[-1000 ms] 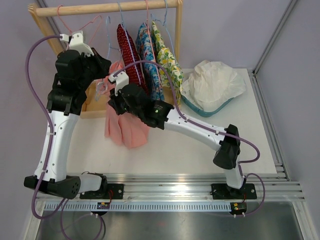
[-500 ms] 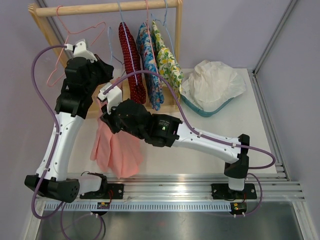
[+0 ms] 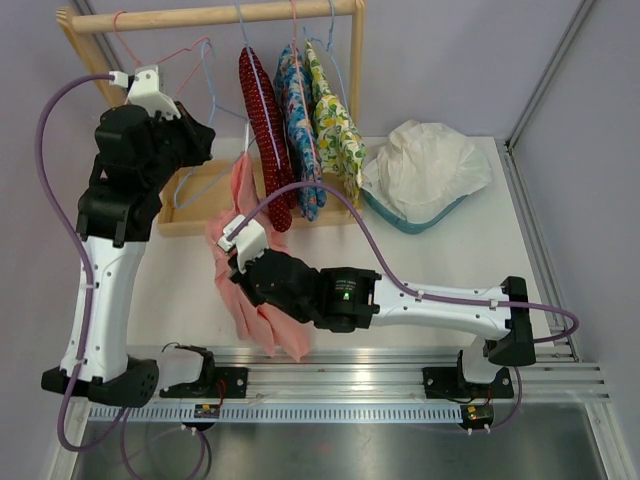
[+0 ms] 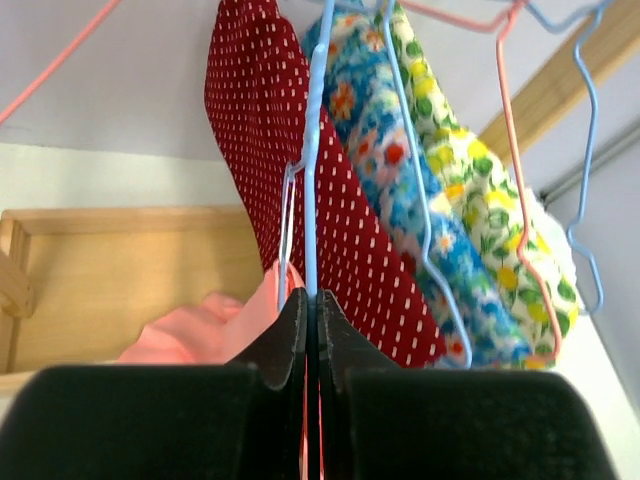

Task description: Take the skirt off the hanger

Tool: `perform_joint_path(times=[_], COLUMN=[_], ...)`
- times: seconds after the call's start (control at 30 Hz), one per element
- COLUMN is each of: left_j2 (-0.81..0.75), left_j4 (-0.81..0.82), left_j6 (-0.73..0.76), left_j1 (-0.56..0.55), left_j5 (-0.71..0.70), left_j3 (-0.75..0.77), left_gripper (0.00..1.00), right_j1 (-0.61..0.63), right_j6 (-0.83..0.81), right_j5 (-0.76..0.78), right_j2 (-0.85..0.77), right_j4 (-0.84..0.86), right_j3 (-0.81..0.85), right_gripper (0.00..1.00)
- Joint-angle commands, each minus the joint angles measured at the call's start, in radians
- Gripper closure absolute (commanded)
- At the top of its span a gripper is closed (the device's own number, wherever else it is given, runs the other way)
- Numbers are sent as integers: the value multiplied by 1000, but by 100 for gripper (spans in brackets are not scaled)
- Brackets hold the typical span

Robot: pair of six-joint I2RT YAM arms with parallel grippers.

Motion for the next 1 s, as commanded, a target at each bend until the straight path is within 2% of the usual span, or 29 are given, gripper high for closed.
perform_joint_path(times=[0.0, 0.13, 0.27, 0.37, 0.47, 0.5, 0.57, 0.6, 0.77, 0.83, 0.97], left_j2=[-109, -227, -284, -355, -404, -413, -430, -430, -418, -386, -387], left_j4=[-28, -155, -357, -372, -350, -345, -348, -350, -342, -350, -284], left_j6=[76, 105, 168, 153, 127, 131, 134, 131, 131, 136, 131], left_j1=[1, -9, -10, -13, -15, -15, -13, -13, -13, -13, -13], left_j5=[92, 136, 123, 165, 274, 291, 243, 219, 166, 106, 21], left_j3=[-26, -141, -154, -177, -193, -201, -200, -177, -66, -25, -74], left_gripper=[100, 100, 100, 100, 100, 100, 100, 100, 100, 100, 100], right_j1=[-25, -144, -302, -423, -445, -445, -445, -444, -442, -444, -445], right_j6=[33, 44, 88, 151, 146, 157, 188, 227, 362, 382, 375], right_j5=[27, -23, -85, -142, -125, -125, -137, -142, -93, 2, 220], right_j2=[-32, 22, 63, 108, 114, 105, 46, 20, -236, -370, -578], right_j4=[87, 51, 27, -2, -6, -3, 14, 22, 25, -15, -172], right_j3=[39, 88, 107, 99, 38, -27, -112, -207, -518, -626, -677], right_gripper=[100, 100, 100, 100, 100, 100, 100, 100, 100, 100, 100])
